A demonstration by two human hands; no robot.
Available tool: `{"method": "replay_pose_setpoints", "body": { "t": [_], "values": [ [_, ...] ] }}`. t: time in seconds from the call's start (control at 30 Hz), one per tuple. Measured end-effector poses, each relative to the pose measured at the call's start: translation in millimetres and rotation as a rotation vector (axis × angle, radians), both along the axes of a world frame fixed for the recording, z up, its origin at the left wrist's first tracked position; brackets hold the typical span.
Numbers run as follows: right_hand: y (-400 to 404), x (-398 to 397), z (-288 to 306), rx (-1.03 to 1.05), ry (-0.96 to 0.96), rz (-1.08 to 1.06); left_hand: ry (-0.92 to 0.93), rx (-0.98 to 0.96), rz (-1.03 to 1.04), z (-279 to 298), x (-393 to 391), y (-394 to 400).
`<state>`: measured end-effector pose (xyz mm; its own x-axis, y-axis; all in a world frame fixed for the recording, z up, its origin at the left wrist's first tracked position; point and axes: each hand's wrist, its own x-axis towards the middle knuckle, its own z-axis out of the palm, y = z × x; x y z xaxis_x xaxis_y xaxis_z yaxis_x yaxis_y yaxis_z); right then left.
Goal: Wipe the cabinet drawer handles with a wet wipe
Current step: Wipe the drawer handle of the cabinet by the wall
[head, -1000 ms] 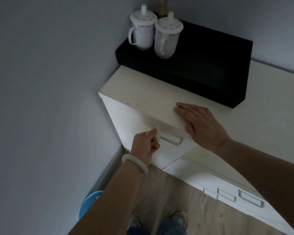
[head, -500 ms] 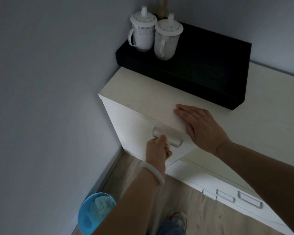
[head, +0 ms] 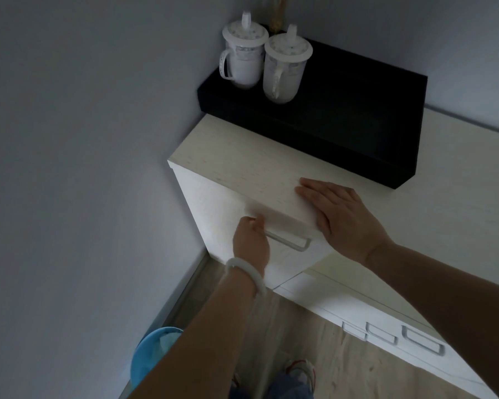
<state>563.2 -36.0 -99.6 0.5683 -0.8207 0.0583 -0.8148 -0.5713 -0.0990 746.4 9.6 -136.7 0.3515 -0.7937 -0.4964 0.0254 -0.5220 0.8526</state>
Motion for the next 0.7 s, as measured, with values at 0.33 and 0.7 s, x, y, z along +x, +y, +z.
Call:
{"method": "replay_pose_setpoints", "body": {
  "t": [0.33,0.7],
  "values": [
    [-1.5,-1.8,-1.3,-0.005,-0.007,0.006,0.366,0.096,0.239,1.5,-14.8,8.0],
    [-1.1,-1.4,-2.0,-0.008,-0.016,0.006,0.375,0.096,-0.176,-8.0,-51.9,47.2]
  ]
}}
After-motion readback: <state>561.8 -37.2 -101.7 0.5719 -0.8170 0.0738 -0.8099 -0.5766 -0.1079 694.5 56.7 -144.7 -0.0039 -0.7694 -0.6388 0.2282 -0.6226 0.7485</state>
